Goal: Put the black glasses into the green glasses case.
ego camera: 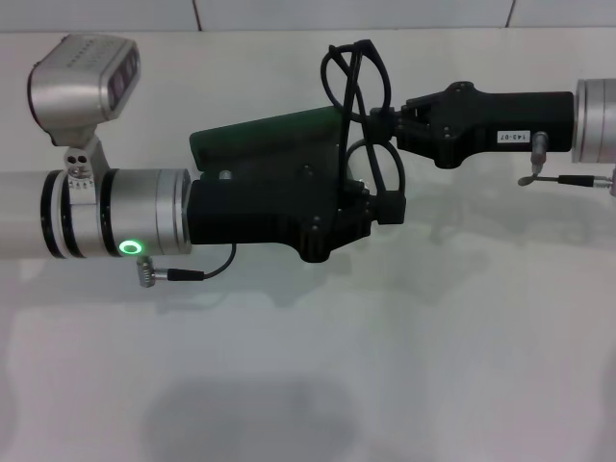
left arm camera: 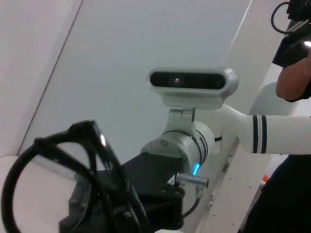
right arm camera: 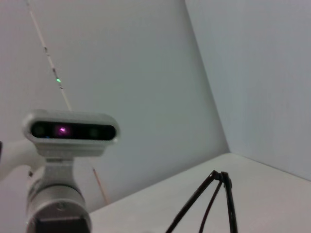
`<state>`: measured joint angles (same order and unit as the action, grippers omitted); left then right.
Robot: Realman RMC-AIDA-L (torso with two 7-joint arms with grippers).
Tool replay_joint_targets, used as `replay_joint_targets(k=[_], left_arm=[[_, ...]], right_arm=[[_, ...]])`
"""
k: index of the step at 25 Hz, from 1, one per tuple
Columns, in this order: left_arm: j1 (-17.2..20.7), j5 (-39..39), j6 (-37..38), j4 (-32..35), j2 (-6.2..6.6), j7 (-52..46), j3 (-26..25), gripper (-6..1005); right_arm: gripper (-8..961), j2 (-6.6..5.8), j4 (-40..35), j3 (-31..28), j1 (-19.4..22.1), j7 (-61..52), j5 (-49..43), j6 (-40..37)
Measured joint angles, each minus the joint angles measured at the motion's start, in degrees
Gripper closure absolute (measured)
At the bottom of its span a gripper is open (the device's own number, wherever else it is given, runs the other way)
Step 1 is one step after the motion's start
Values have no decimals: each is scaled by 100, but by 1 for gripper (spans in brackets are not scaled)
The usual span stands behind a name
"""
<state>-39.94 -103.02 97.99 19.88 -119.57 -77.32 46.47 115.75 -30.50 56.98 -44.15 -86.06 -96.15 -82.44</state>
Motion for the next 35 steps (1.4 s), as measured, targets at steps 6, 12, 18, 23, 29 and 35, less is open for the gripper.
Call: replay_joint_targets(k=[6,12,18,23,29,35], left_arm=[[-39,-1,-33,-28,0,-7,11,952],[-43,8,-33,-37,-1,-11,69,950],[-49,45,-9,-37,-14,-11,170,947],[-50,47,-9,-37,-14,-11,169,945],[-50,54,-24,-37,-14,-11,169,943],[60,50,-38,1,25,-11,133,941]], right_arm=[[784,8,4,15,-103,-1,100,-281],[780,10,9,21,-137,26,182,-528],[777,17,9,25,-138,44,267,-654],[774,18,9,32,-138,46,272,-694],[770,18,9,33,-138,47,273,-701],[767,12,30,-9,-49,117,273,-284]])
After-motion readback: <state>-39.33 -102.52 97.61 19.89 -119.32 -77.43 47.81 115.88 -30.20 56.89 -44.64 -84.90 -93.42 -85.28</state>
